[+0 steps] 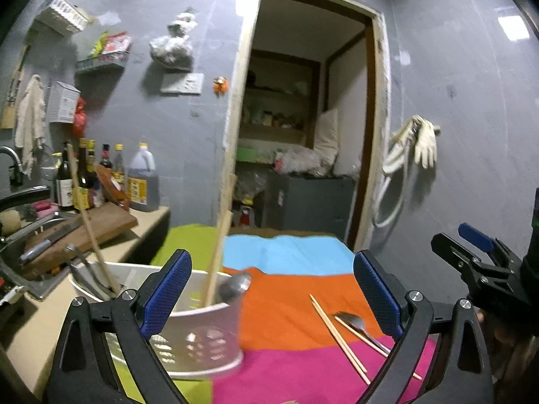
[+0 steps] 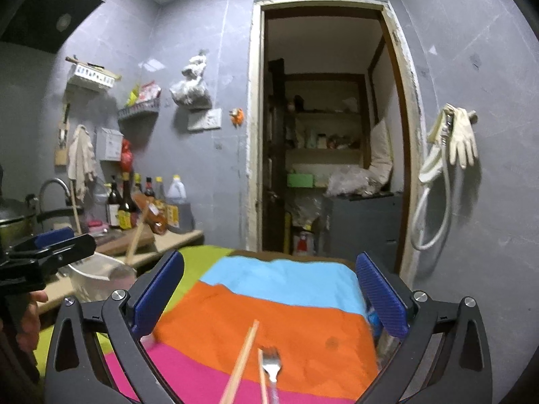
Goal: Organize utensils
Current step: 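Move both tools back over the steel fork and remaining chopsticks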
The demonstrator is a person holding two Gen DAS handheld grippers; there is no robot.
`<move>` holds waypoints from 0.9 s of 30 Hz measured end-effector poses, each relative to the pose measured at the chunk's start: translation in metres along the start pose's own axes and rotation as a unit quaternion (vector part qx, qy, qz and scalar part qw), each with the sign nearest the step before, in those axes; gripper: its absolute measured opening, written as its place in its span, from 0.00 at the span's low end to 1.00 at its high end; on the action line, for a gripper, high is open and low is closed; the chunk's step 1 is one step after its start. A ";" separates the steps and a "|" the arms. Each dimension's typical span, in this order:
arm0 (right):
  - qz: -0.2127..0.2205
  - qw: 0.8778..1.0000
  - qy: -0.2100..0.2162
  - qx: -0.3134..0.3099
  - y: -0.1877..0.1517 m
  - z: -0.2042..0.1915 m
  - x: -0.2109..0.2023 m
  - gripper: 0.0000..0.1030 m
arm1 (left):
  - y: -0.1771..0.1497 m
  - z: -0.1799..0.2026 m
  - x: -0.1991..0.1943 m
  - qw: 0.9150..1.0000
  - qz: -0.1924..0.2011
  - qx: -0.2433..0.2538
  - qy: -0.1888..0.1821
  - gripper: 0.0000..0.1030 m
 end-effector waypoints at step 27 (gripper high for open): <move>-0.216 0.976 0.004 0.038 -0.086 0.061 0.048 0.96 | -0.088 0.060 0.101 0.972 -0.223 0.045 -0.050 0.87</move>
Point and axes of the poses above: each gripper's, at about its wrist camera, not at the fingertips, and x roughly the way its jaws point, z to its right, y to its top, the point moved 3 cm from there along x, roughly the way its jaws point, and after that the axes turned 5 degrees about y, right-handed, at the moved point
